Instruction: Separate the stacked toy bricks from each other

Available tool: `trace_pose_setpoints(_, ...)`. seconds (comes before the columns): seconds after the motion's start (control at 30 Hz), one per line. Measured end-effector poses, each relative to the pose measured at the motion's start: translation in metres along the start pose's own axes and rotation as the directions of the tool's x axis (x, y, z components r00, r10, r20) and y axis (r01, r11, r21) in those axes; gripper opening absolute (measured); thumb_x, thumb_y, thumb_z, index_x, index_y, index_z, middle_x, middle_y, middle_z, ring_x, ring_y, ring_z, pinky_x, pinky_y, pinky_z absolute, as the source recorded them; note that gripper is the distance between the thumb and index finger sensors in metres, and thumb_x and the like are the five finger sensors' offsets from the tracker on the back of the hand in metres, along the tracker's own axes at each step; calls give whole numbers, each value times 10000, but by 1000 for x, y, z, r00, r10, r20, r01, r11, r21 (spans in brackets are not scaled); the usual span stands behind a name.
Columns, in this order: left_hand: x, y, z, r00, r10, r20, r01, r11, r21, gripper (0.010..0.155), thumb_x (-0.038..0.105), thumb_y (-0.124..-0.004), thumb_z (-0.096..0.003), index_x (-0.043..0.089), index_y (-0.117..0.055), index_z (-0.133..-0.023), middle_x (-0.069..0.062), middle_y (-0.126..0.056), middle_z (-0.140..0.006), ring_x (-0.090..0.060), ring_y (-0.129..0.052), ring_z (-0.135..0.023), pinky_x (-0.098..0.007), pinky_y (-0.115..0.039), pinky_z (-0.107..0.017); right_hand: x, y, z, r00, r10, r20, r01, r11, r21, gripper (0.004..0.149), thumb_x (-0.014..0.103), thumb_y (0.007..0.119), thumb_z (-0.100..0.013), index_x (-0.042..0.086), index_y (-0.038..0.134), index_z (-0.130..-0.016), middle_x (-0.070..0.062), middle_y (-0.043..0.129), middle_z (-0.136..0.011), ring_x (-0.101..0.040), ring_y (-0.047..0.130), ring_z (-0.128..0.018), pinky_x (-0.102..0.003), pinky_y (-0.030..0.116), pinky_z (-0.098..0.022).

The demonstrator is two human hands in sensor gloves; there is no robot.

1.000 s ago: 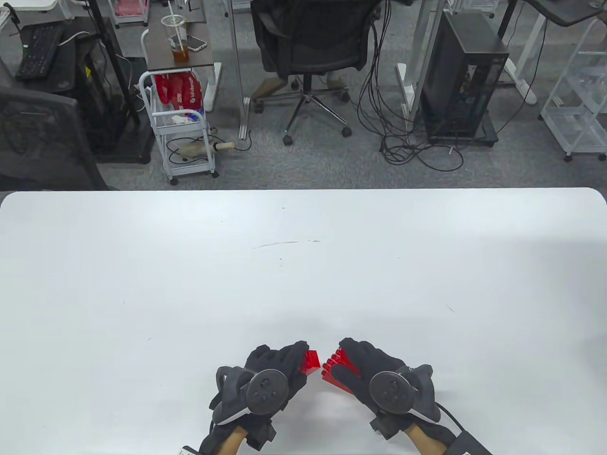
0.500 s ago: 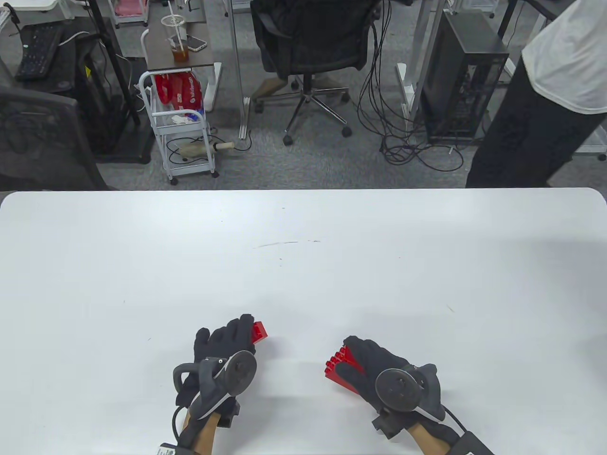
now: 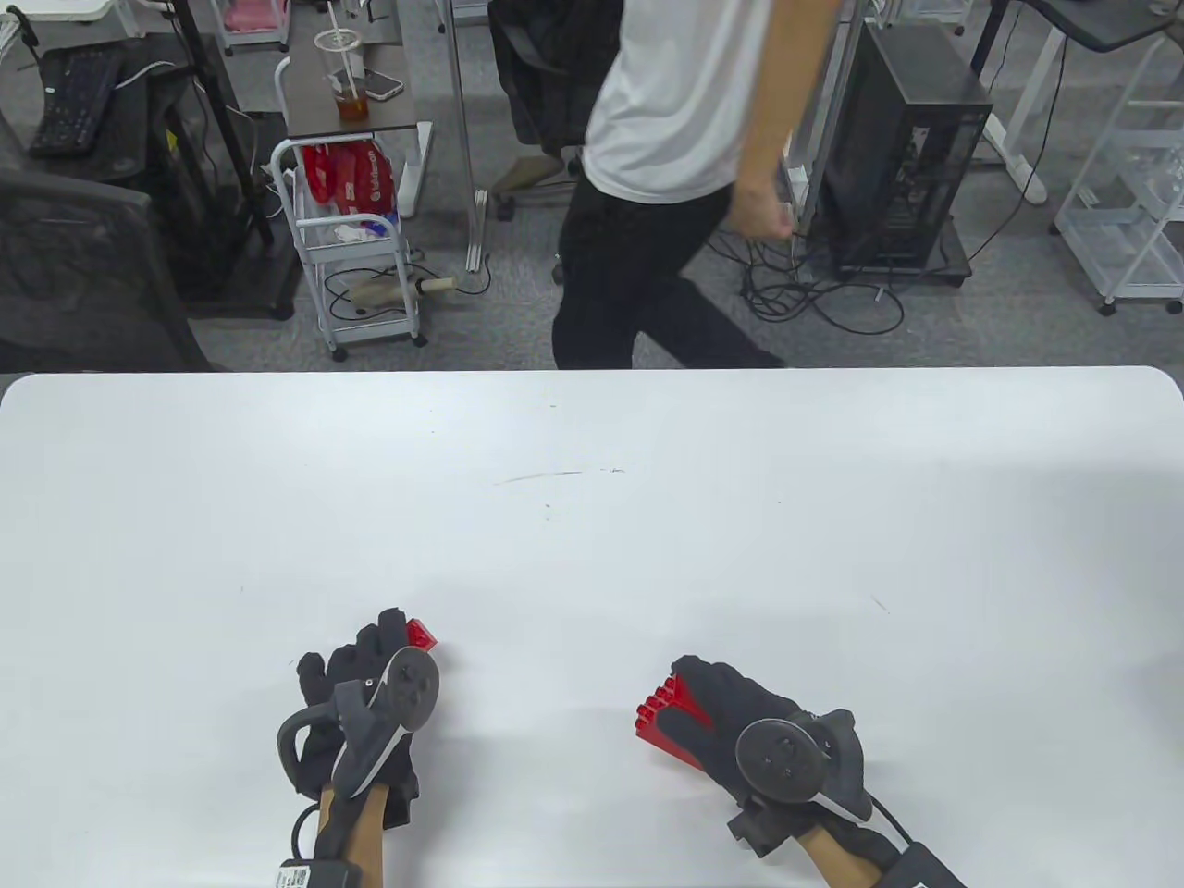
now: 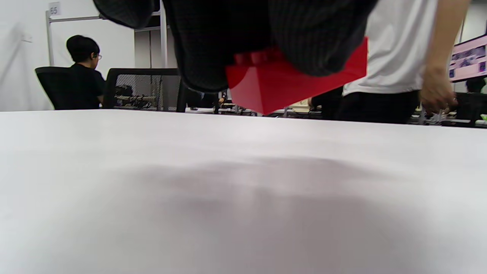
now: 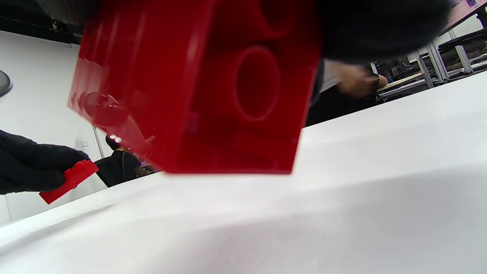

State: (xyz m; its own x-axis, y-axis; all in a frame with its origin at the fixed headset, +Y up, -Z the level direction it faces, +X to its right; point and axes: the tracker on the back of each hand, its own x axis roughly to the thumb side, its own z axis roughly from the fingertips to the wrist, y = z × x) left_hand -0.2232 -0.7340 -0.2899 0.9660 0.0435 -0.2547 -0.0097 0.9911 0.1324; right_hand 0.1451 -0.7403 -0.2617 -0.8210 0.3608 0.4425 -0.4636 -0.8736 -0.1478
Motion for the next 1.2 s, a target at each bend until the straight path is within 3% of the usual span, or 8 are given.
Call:
trace_pose_setpoints(0.7,-2,-24,-10,993,-98,-60,87,982,-167,624,408,-783,-460,289,-686,-1065,15,-857,-1059,-252,-900,-901,-593,-603,-775,-3,-3,0,1000,-17,-1,17,1000,-3,637,661,551,-503,263,619,-996,-6,883,-793,-263,1018,-463,-412,887,-217)
trace_pose_setpoints(1.2,-2,-24,-9,991,-97,-89,71,962,-262,704,457,-759,-475,311,-526,-1122,36,-706,-1141,-264,-819,-984,-591,-591,-783,-4,-4,1,1000,-24,-3,24,1000,-1,641,669,560,-495,271,618,-994,-11,885,-795,-266,1019,-472,-416,885,-228)
